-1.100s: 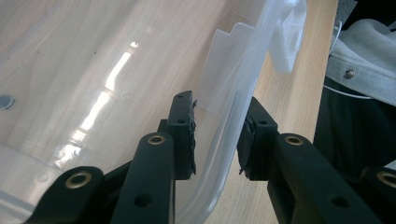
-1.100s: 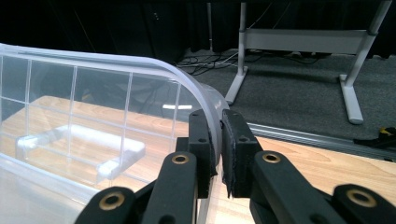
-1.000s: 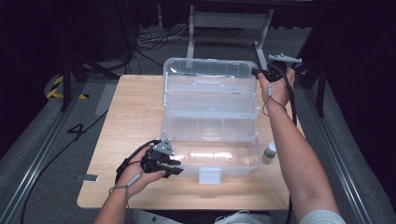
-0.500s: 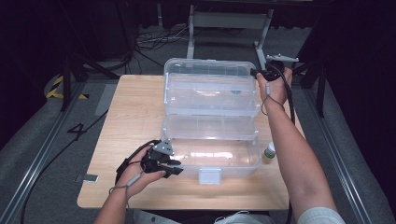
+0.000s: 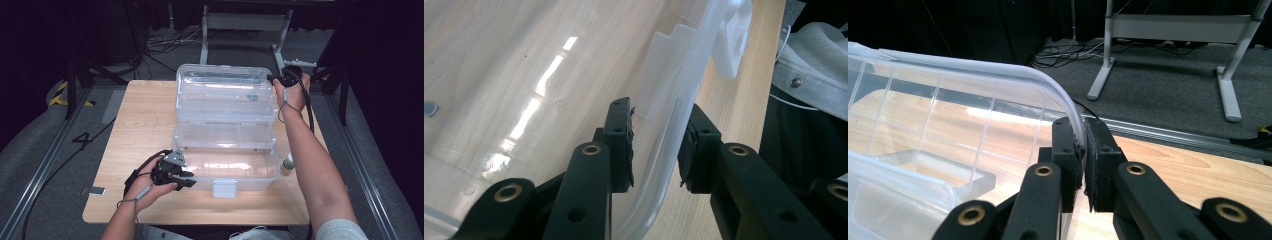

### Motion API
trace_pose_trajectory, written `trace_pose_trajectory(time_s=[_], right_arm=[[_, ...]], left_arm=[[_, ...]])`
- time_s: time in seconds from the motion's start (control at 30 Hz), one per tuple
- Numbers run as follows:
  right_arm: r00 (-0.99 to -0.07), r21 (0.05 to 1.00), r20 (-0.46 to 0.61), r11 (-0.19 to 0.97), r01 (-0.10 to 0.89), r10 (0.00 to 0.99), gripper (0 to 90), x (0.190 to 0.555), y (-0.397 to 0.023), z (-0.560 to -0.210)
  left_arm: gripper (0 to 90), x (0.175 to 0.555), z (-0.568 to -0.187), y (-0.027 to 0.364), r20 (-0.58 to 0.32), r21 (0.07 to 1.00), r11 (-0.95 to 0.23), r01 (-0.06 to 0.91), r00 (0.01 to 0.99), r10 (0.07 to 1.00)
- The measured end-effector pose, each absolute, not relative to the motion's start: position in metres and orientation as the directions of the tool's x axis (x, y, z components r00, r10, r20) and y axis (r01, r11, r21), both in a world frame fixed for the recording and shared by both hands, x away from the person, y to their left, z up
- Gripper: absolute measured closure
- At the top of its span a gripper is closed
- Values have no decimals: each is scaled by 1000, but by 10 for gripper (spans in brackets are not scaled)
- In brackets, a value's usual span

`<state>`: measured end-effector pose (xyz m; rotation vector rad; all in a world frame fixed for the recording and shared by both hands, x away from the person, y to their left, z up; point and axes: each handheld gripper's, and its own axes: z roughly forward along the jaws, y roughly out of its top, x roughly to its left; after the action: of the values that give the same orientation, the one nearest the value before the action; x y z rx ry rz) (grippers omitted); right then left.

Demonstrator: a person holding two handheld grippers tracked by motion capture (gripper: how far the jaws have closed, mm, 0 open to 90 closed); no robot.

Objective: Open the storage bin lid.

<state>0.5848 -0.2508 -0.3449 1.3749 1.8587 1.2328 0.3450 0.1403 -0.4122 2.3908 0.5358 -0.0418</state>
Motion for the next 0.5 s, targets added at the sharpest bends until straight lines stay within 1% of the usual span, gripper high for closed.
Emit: trace_pose_trajectory(time_s=[0.5], right_arm=[[-361,876,120,72,476,925,847,591,-252,-351]], left_arm=[[704,345,-412,140,-169,616,-685,388,915,367]])
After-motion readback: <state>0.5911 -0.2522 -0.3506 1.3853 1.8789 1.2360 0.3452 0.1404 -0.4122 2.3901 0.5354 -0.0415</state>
